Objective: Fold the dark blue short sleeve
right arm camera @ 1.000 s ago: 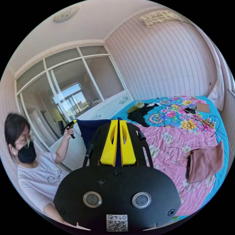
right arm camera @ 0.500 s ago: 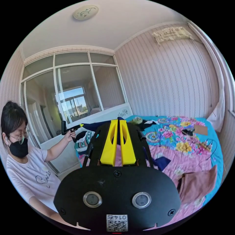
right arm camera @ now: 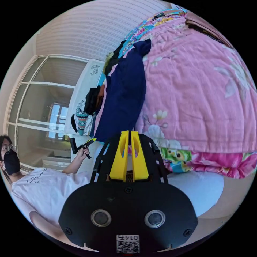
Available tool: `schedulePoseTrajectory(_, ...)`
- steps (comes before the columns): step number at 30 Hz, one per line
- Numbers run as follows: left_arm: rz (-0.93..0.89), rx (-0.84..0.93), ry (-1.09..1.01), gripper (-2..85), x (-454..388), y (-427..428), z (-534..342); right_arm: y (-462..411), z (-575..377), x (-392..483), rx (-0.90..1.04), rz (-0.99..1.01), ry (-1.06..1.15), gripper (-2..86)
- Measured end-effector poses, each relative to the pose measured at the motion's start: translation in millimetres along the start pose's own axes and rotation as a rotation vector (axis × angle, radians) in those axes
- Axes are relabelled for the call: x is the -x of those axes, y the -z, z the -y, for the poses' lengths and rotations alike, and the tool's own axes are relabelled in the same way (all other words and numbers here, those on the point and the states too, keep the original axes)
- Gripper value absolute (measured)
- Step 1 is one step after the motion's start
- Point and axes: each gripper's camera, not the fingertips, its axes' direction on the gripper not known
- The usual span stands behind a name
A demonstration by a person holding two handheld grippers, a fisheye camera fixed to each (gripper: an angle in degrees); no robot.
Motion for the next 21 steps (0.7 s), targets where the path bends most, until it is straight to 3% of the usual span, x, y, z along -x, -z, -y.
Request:
schedulePoseTrajectory(9, 0.013, 0.054, -0.023, -0.4, -26, -48, -24, -20, -29, -12, 0.100, -0.112, -0.009, 0.7)
schedulePoseTrajectory(14, -0.050, 0.032, 0.123, 1.9, -11, -78, -22, -36, -30, -32, 0.128, -0.132, -0.039, 1.6)
schedulePoseTrajectory(17, 0.065, 0.018, 0.073, 2.5, -14, -75, -15, -27, -29, -45, 0.118, -0.139, -0.038, 2.9)
schedulePoseTrajectory(21, 0.210, 0.015, -0.195, 1.5, -42, -81, 42, -6, 8, -46, -0.014, -0.212, 0.048, 5.7)
